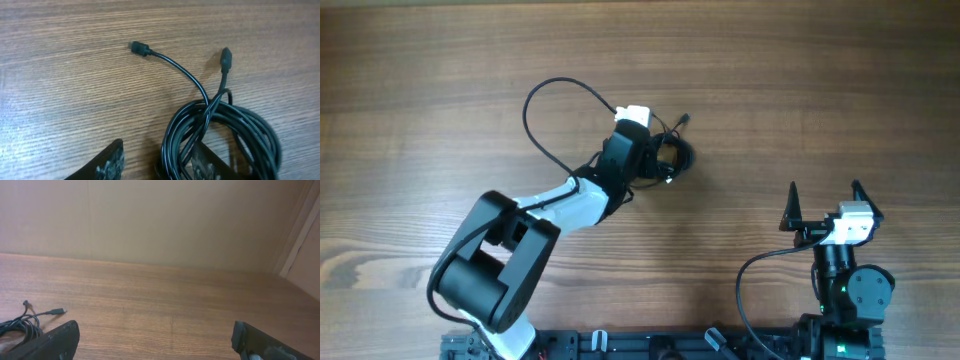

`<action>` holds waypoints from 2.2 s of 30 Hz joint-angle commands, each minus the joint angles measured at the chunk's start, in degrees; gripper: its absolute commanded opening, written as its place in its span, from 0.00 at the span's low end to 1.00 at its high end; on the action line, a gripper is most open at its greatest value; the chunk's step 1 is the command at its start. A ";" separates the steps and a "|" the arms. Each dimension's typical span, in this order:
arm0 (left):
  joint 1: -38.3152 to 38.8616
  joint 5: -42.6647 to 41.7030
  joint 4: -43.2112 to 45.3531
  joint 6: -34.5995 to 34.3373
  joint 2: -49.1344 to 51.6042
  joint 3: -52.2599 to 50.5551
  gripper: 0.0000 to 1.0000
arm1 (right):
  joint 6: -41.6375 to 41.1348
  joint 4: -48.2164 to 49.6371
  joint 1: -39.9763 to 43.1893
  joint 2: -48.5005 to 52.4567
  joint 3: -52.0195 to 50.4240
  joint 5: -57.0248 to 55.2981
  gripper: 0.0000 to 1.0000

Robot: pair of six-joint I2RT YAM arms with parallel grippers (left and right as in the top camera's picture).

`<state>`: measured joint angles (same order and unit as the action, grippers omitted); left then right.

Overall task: Untangle cables
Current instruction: 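Reach the left gripper to the black cable bundle and grasp it, then lift the cable bundle with the left gripper toward the center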

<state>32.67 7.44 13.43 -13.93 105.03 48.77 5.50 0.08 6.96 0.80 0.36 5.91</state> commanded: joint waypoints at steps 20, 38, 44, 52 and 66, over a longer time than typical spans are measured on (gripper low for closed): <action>-1.03 20.55 -12.13 -3.89 -6.95 0.74 0.04 | 0.50 0.24 0.20 -0.37 -0.07 -0.52 1.00; -4.37 9.86 -23.63 -18.47 -12.72 0.74 0.62 | 0.50 0.24 0.20 -0.37 -0.07 -0.52 1.00; -5.95 2.62 -24.63 -29.49 -8.17 0.74 0.49 | 0.50 0.24 0.20 -0.37 -0.07 -0.52 1.00; -5.95 2.64 -27.61 -39.50 -4.31 0.74 0.35 | 0.50 0.24 0.20 -0.37 -0.07 -0.52 1.00; -6.69 -6.21 -27.15 5.55 -26.25 0.74 0.04 | 0.50 0.28 0.20 -0.37 -0.07 -0.50 1.00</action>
<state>26.17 6.66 -13.34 -26.00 87.79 49.47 5.50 0.08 6.96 0.80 0.36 5.91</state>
